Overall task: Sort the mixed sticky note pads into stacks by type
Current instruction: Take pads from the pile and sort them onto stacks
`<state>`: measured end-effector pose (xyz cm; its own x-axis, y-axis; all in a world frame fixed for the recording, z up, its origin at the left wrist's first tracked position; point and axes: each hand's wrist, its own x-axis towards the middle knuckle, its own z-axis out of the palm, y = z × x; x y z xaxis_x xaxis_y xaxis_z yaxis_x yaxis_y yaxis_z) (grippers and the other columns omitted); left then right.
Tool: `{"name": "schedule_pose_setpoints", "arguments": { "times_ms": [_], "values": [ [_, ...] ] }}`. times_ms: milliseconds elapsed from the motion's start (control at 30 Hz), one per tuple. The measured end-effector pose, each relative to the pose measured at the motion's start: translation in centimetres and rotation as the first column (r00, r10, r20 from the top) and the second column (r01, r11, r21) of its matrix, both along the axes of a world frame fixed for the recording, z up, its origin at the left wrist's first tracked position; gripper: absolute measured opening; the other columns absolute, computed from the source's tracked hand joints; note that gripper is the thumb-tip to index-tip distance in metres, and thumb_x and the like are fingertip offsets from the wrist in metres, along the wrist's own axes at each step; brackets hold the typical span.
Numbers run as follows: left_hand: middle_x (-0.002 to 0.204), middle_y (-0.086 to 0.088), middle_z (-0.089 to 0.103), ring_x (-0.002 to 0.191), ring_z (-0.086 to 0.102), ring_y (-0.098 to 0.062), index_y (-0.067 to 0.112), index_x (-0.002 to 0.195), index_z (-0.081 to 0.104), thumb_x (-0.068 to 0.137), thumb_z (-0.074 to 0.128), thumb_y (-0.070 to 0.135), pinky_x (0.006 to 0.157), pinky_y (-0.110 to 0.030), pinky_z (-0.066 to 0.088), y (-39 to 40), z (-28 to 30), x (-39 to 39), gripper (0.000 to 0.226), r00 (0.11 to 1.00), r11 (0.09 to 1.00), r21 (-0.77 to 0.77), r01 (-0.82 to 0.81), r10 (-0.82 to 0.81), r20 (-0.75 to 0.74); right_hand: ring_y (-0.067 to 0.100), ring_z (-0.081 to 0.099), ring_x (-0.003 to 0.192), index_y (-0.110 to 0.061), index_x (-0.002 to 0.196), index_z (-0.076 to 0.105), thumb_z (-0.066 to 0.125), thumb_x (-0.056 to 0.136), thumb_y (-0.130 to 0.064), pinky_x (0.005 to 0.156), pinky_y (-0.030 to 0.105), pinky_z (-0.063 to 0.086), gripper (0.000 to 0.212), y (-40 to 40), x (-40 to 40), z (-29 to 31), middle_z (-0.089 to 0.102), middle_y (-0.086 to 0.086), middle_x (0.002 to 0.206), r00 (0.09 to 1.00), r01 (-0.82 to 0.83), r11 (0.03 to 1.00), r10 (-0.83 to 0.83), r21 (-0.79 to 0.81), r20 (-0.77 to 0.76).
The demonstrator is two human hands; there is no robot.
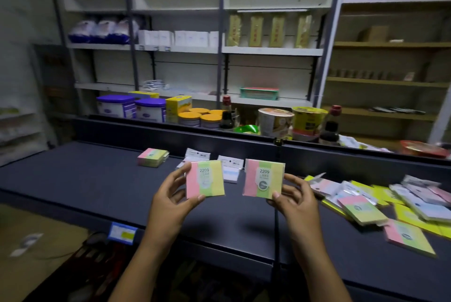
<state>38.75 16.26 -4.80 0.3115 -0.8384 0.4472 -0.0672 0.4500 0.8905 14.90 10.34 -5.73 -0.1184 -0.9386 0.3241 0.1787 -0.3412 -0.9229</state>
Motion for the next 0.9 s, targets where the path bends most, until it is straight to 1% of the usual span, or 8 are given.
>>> {"name": "schedule_pose_setpoints", "arguments": {
  "times_ms": [133, 233, 367, 467, 533, 633, 733, 900],
  "values": [
    [0.126, 0.004, 0.066, 0.111, 0.065, -0.004, 0.018, 0.131, 0.058, 0.074, 0.075, -0.013, 0.084, -0.019, 0.056, -0.3, 0.3, 2.6, 0.067, 0.997, 0.997, -0.016, -0.075, 0.075, 0.003, 0.015, 0.073, 0.09, -0.014, 0.122, 0.055, 0.06, 0.09, 0.01, 0.068, 0.023, 0.059, 0.04, -1.7, 3.2, 0.2, 0.07, 0.01, 0.103, 0.996, -0.09, 0.996, 0.09, -0.008, 0.0],
    [0.125, 0.004, 0.066, 0.111, 0.065, -0.005, 0.018, 0.13, 0.059, 0.075, 0.074, -0.014, 0.083, -0.017, 0.055, -0.2, 0.3, 4.6, 0.066, 0.993, 0.992, -0.024, -0.122, 0.122, 0.005, 0.015, 0.073, 0.089, -0.013, 0.123, 0.054, 0.059, 0.09, 0.011, 0.067, 0.022, 0.059, 0.041, -2.5, 5.5, 0.4, 0.07, 0.011, 0.103, 0.991, -0.135, 0.991, 0.134, -0.014, -0.011],
    [0.124, 0.008, 0.067, 0.112, 0.064, -0.003, 0.021, 0.128, 0.059, 0.076, 0.074, -0.013, 0.083, -0.016, 0.054, 0.1, 0.4, 7.8, 0.064, 0.984, 0.984, -0.033, -0.177, 0.178, 0.013, 0.01, 0.073, 0.091, -0.02, 0.12, 0.055, 0.061, 0.089, 0.009, 0.066, 0.02, 0.058, 0.043, -3.4, 8.7, 0.7, 0.07, 0.007, 0.104, 0.983, -0.181, 0.983, 0.18, -0.026, -0.037],
    [0.125, 0.005, 0.066, 0.115, 0.063, -0.006, 0.02, 0.129, 0.059, 0.075, 0.074, -0.013, 0.09, -0.019, 0.054, -0.5, 0.5, 10.6, 0.065, 0.978, 0.978, -0.039, -0.207, 0.208, 0.016, 0.01, 0.072, 0.091, -0.025, 0.116, 0.056, 0.061, 0.089, 0.009, 0.067, 0.022, 0.059, 0.044, -4.1, 11.3, 0.8, 0.07, 0.007, 0.103, 0.978, -0.204, 0.978, 0.202, -0.041, -0.051],
    [0.126, 0.004, 0.065, 0.115, 0.063, -0.007, 0.019, 0.13, 0.059, 0.075, 0.074, -0.013, 0.091, -0.021, 0.054, -1.3, 0.6, 12.5, 0.065, 0.978, 0.977, -0.042, -0.207, 0.208, 0.027, 0.013, 0.073, 0.093, -0.027, 0.116, 0.056, 0.062, 0.089, 0.008, 0.068, 0.023, 0.059, 0.045, -4.6, 12.9, 0.8, 0.07, 0.007, 0.104, 0.978, -0.202, 0.978, 0.199, -0.044, -0.056],
    [0.126, 0.005, 0.065, 0.114, 0.064, -0.006, 0.021, 0.13, 0.058, 0.075, 0.076, -0.01, 0.087, -0.019, 0.055, -2.8, 0.8, 15.2, 0.066, 0.982, 0.983, -0.042, -0.181, 0.183, 0.037, 0.016, 0.072, 0.096, -0.029, 0.116, 0.056, 0.064, 0.089, 0.006, 0.069, 0.025, 0.059, 0.045, -5.6, 15.4, 0.9, 0.069, 0.008, 0.106, 0.982, -0.184, 0.981, 0.181, -0.057, -0.062],
    [0.125, 0.007, 0.065, 0.113, 0.064, -0.007, 0.02, 0.131, 0.057, 0.074, 0.076, -0.01, 0.084, -0.018, 0.055, -4.9, 1.0, 18.2, 0.067, 0.989, 0.99, -0.035, -0.138, 0.14, 0.045, 0.019, 0.07, 0.103, -0.03, 0.118, 0.056, 0.064, 0.088, 0.005, 0.076, 0.032, 0.061, 0.046, -6.7, 18.2, 0.9, 0.068, 0.007, 0.109, 0.987, -0.151, 0.987, 0.147, -0.057, -0.065],
    [0.128, 0.002, 0.063, 0.113, 0.065, -0.011, 0.014, 0.133, 0.055, 0.075, 0.074, -0.013, 0.094, -0.024, 0.054, -9.5, 1.4, 23.0, 0.067, 0.996, 0.998, 0.004, -0.056, 0.056, 0.072, 0.019, 0.068, 0.104, -0.03, 0.119, 0.055, 0.065, 0.087, 0.005, 0.084, 0.04, 0.061, 0.049, -8.7, 23.0, 1.7, 0.067, 0.006, 0.111, 0.993, -0.083, 0.994, 0.076, -0.076, -0.087]
  ]
}}
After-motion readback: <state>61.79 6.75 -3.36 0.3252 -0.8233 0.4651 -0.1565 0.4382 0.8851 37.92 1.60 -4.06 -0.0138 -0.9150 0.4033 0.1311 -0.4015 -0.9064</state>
